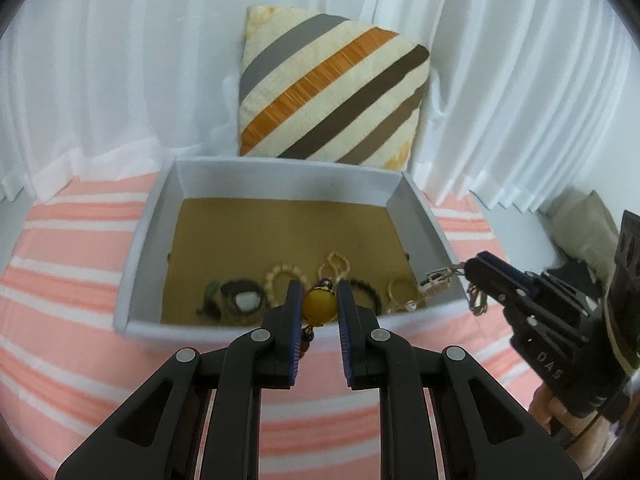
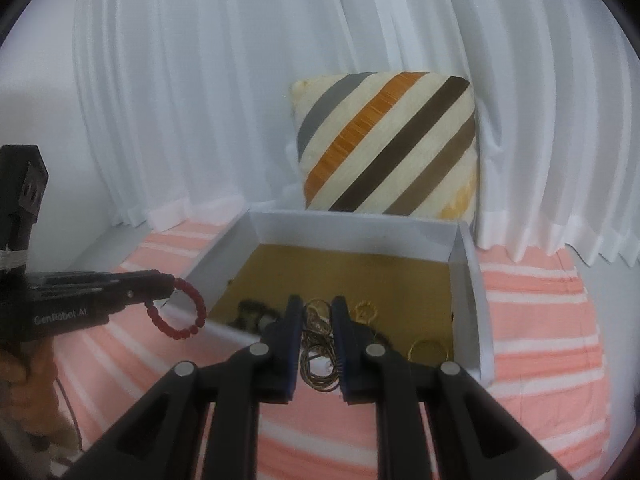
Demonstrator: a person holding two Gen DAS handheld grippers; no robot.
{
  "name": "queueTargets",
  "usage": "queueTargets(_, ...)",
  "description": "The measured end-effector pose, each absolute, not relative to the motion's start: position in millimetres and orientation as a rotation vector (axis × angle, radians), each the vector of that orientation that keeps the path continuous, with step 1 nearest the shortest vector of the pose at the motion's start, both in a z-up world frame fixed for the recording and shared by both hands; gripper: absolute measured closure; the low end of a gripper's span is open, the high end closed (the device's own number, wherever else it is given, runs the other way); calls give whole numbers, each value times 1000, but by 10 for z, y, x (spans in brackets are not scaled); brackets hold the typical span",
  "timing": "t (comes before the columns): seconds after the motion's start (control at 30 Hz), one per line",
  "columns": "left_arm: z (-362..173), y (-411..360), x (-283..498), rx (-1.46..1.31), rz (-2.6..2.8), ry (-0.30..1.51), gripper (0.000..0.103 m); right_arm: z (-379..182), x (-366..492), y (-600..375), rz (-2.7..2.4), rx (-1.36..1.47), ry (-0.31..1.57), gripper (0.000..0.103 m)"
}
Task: Organize jewelry
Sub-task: 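Carry the red bracelet and silver keychain into the white box with both tools, then open both tools in the box and withdraw them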
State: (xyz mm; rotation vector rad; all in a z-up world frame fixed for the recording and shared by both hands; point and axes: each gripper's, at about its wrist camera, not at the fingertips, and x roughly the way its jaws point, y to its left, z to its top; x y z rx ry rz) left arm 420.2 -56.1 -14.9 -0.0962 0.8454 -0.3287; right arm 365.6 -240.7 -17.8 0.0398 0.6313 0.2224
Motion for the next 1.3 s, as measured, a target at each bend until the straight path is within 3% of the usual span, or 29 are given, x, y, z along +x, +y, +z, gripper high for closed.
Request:
queueTargets(0.33,-503,-788,4799,-55,-288,876,88,-584,4475,-2419,194,19,729,88)
queueTargets(0.7,-993,-827,5038,-14,-254,923,86,-1109,4792,-2460,186,38,831,85)
queueTargets(0.77,-1035,-832,5048,-3,-240,929,74,-1169,4809,-2451,181,39,851,84)
queueTargets(0.83,-1034,-834,5024,6,-223,920,35,-1184,4802,-2451,169,34,846,61)
queueTargets(0.9,-989,-814,4974,10,-193,889,19,-1168,4778,-2449,155,39,834,48)
queueTargets(1.03,-901,-794,4927,3,-166,868,11,-1128,4747,-2453,132,38,828,47)
queueTargets(1.3,-725,-750,4640,22,-119,821,5,-942,4524,-2391,69,-10,788,29)
